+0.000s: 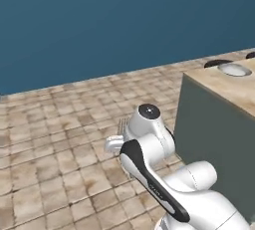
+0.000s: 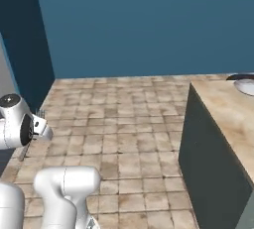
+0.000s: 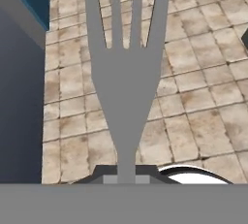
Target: Take the fork and place it on the left side of the plate. Then take the spoon and place it on the right side of the plate. Make sure they're directly next to the plate.
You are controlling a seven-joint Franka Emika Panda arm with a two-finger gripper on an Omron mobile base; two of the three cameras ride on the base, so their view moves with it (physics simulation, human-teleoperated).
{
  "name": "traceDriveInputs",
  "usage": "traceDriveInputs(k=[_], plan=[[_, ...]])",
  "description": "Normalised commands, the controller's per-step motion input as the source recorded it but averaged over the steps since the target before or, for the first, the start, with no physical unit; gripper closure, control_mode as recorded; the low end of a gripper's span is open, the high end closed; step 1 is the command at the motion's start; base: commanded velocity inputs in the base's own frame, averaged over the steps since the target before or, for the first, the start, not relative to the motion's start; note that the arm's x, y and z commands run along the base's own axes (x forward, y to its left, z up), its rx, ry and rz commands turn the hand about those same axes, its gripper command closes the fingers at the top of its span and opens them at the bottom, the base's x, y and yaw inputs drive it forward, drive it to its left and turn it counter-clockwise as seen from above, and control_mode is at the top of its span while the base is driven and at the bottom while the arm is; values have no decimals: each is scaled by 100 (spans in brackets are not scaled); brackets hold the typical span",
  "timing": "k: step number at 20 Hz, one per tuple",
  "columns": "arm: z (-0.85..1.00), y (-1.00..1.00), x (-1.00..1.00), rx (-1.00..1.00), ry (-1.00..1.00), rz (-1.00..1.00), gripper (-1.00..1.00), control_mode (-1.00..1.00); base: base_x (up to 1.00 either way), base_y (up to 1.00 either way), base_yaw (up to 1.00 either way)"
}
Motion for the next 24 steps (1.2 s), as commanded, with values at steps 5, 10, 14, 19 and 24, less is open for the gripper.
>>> traceDriveInputs(k=[5,10,14,19,24], plan=[[0,0,0,0,0,0,100,100,100,97,-42],[0,0,0,0,0,0,100,100,100,95,-43],[0,0,0,0,0,0,100,100,100,94,-43],[0,0,0,0,0,0,100,100,100,94,-43],[0,0,0,0,0,0,100,100,100,94,-46]])
